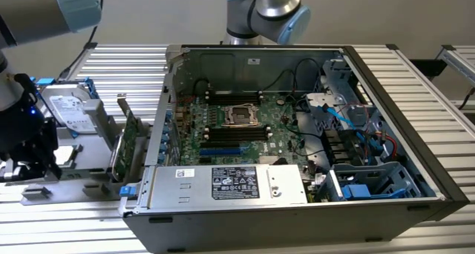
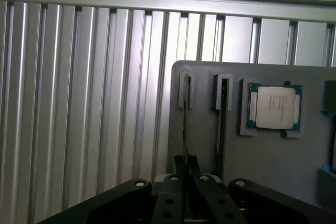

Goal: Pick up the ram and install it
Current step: 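Pick up the ram and move it above insertion slot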

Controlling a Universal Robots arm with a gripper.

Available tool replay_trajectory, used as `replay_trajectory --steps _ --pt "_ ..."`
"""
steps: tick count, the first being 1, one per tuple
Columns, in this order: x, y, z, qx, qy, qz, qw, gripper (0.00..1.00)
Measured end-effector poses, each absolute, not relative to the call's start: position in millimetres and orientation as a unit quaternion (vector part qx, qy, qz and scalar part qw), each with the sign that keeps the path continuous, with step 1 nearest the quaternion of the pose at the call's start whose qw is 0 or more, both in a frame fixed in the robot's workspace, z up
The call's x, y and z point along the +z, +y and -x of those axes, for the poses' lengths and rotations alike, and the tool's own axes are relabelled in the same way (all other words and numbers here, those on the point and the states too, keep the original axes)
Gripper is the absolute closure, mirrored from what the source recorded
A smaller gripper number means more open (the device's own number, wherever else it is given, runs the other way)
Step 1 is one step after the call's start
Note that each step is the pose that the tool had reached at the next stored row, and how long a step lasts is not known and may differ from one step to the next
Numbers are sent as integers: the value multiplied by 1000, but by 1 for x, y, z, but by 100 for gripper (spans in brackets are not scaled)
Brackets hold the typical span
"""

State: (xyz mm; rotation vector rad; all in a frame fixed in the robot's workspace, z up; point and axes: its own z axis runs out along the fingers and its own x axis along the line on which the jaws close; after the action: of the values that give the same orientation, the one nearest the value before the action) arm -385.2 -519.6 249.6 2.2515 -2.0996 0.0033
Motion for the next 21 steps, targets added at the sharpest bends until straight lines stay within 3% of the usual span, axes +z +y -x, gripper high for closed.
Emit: replay_trajectory --steps 21 --pt "312 -518 353 -15 -681 -730 47 86"
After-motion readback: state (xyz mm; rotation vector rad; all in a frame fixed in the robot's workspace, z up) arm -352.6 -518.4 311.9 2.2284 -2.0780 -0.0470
